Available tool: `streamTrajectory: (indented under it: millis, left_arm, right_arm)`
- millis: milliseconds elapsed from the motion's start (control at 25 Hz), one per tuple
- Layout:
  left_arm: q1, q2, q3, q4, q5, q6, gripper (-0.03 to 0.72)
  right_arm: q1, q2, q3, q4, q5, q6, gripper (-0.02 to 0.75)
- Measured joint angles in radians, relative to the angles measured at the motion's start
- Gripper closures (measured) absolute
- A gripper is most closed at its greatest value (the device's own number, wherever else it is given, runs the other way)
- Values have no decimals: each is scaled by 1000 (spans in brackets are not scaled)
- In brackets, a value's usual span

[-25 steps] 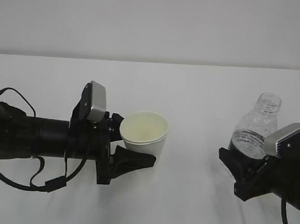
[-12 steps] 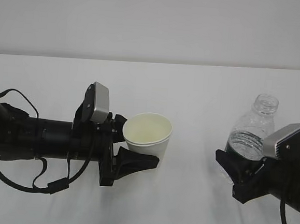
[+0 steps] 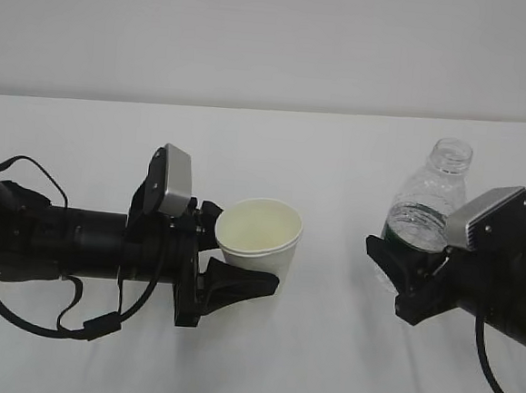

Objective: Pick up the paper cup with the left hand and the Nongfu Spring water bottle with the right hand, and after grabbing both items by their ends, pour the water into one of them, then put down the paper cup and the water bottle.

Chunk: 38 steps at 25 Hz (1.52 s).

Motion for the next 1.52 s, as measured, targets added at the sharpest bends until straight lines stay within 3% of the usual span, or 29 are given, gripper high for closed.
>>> streamTrajectory:
  millis: [1120, 1520]
  left_arm:
    - [-2, 0, 0, 38, 0, 28, 193]
    - [-81, 0, 0, 32, 0, 80, 202]
  right_arm:
    - [2, 4, -271, -244, 257, -72, 254]
    - [13, 82, -319, -285, 285, -176, 254]
